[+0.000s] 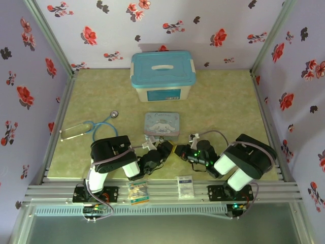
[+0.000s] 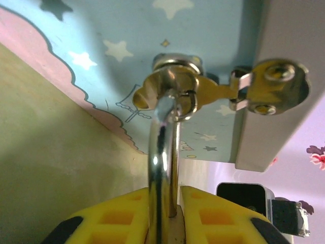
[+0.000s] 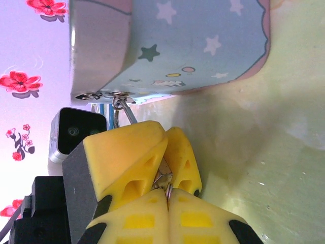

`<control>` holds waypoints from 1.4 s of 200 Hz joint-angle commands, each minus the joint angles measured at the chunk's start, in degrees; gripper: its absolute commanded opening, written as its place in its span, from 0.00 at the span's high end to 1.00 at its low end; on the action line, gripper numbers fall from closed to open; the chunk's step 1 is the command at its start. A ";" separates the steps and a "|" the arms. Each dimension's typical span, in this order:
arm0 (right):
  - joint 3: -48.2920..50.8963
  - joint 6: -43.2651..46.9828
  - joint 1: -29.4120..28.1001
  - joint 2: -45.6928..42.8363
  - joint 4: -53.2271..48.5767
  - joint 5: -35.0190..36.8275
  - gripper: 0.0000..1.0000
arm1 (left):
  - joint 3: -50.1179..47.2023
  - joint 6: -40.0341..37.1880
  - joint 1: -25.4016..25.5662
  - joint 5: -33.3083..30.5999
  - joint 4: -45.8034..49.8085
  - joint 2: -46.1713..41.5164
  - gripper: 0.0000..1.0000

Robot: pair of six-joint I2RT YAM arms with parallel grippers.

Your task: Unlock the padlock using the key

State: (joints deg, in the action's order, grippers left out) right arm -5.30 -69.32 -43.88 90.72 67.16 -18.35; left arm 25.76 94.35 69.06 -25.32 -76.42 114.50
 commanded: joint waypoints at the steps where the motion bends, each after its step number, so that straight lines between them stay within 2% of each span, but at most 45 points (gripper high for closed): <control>1: -0.53 -5.33 0.28 -0.59 0.89 0.69 1.00 | -1.59 -0.91 0.38 1.03 1.50 -0.03 0.78; 23: -0.93 -8.94 0.20 1.49 6.19 -0.91 1.00 | -1.85 -1.87 -0.04 1.15 1.54 -1.03 0.62; 37: -0.84 -9.24 0.28 2.72 7.62 -0.70 1.00 | -2.10 -2.24 -0.30 0.98 1.54 -1.45 0.57; 51: -0.69 -9.18 0.32 3.63 8.43 -0.65 1.00 | -2.87 -2.50 -0.51 0.67 1.54 -1.96 0.54; 87: -0.11 -9.30 0.29 5.21 10.00 -0.76 1.00 | -4.64 -4.14 -1.13 -0.79 1.70 -3.72 0.54; 102: 0.18 -9.37 0.28 5.52 10.34 -0.82 1.00 | -4.90 -4.23 -1.36 -1.12 1.54 -3.76 0.57; 136: 0.08 -9.74 0.29 5.19 10.68 -1.47 1.00 | -5.29 -6.07 -1.93 -0.92 1.63 -4.11 0.80; 174: -0.02 -8.99 -0.12 3.41 7.84 0.02 1.00 | -4.41 -5.68 -1.87 -0.15 1.71 -3.73 0.89; 189: -0.36 -7.16 -0.50 0.76 1.93 1.87 1.00 | -4.18 -5.50 -1.82 0.14 1.70 -3.78 0.89; 209: -2.71 -5.03 -0.50 -2.68 -4.70 -0.44 1.00 | -3.99 -5.44 -1.86 0.37 1.62 -3.89 0.92; 215: -3.46 -4.74 -0.41 -3.58 -5.28 -1.68 0.94 | -4.04 -5.21 -1.81 0.45 1.60 -3.77 0.92; 226: -4.16 -4.19 0.12 -5.81 -6.77 -3.35 0.71 | -4.27 -4.79 -1.80 0.30 1.63 -3.90 0.94; 238: -4.53 -1.58 1.64 -9.92 -13.35 -4.20 0.65 | -4.64 -5.29 -1.85 -0.11 1.70 -4.36 0.95; 249: -6.69 4.38 3.13 -15.47 -29.82 -2.95 0.63 | -5.09 -5.27 -1.84 -0.63 1.72 -4.53 0.97; 264: -13.98 17.54 2.48 -24.90 -62.34 6.85 0.55 | -5.45 -4.64 -1.74 -1.13 1.80 -4.39 1.00; 280: -19.53 28.92 2.06 -30.73 -80.49 15.74 0.51 | -5.37 -3.90 -1.77 -1.08 1.98 -3.92 1.00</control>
State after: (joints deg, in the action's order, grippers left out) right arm -16.45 -60.66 -41.50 67.83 24.49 -15.75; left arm 21.37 90.67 67.64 -24.43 -76.31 110.59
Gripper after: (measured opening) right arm 0.470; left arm 0.164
